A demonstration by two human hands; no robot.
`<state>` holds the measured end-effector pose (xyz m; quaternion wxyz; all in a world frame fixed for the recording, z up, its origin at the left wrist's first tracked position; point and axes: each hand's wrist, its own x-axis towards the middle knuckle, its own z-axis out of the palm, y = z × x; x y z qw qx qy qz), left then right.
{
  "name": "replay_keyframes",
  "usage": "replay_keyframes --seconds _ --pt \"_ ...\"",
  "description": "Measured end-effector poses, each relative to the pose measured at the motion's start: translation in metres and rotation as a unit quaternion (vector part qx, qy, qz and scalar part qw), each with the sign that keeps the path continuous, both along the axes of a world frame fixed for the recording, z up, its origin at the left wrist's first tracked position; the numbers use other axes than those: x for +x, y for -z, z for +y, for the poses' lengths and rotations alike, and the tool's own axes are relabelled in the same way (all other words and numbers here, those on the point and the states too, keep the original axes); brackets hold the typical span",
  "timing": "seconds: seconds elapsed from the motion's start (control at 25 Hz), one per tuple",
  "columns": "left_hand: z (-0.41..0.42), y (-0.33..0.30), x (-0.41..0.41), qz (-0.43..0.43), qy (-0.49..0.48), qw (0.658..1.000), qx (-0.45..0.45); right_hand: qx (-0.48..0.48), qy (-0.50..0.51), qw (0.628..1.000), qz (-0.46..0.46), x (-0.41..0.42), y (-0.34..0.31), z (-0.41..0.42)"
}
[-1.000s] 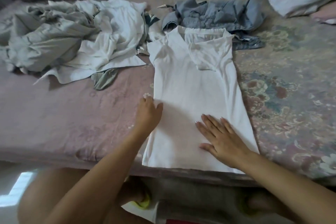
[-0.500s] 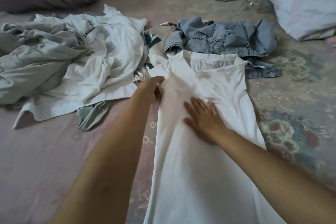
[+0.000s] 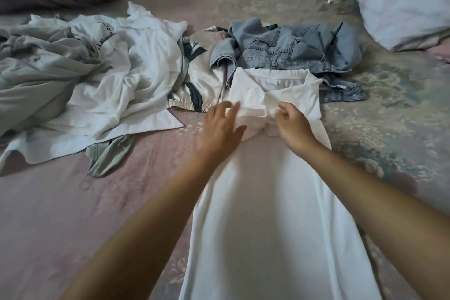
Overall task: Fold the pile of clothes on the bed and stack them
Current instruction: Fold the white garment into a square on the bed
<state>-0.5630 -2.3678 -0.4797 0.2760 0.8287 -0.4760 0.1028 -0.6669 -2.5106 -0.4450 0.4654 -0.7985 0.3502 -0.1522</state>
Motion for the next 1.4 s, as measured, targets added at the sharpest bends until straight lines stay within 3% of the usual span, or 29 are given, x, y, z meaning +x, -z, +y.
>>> replay_keyframes --seconds 0.04,0.12,0.24,0.36,0.48,0.64,0.72,0.84,0.92,1.08,1.2,1.32,1.4 --pt "0.005 0.002 0.004 0.044 -0.049 0.997 0.048 0.002 -0.012 1.0 0.026 0.008 0.001 -0.003" --pt "0.012 0.003 0.006 0.077 -0.032 0.99 0.117 0.004 -0.014 0.998 0.053 0.023 0.002 -0.007" --pt "0.009 0.005 -0.001 0.08 0.006 0.997 0.022 0.024 0.001 0.999 0.044 0.044 -0.005 -0.009" --pt "0.005 -0.006 0.002 0.273 -0.097 0.954 -0.077 -0.008 -0.046 0.995 0.093 0.064 -0.008 -0.001" --pt "0.006 -0.013 0.013 0.35 -0.146 0.92 -0.101 -0.056 -0.095 0.981 0.158 0.075 -0.012 0.01" --pt "0.014 -0.021 0.02 0.378 -0.105 0.919 0.026 -0.234 -0.159 0.923 0.262 0.072 -0.022 0.01" --pt "0.016 -0.025 0.021 0.398 -0.108 0.911 0.026 -0.276 -0.137 0.908 0.285 0.074 -0.034 0.011" --pt "0.03 -0.041 0.032 0.448 -0.15 0.875 -0.106 -0.234 -0.133 0.942 0.201 0.099 -0.062 0.024" --pt "0.046 -0.053 0.045 0.396 -0.197 0.881 -0.165 -0.184 -0.15 0.963 0.123 0.13 -0.079 0.04" --pt "0.08 -0.066 0.061 0.279 -0.241 0.899 -0.237 -0.171 -0.225 0.959 0.034 0.191 -0.099 0.085" --pt "0.074 -0.049 0.061 0.328 -0.183 0.893 -0.247 -0.182 -0.23 0.956 0.031 0.193 -0.096 0.089" --pt "0.045 -0.046 0.043 0.427 -0.197 0.85 -0.237 -0.145 -0.212 0.966 0.02 0.168 -0.091 0.062" --pt "0.019 -0.045 0.022 0.4 -0.159 0.88 -0.2 -0.111 -0.174 0.978 0.037 0.146 -0.086 0.032"
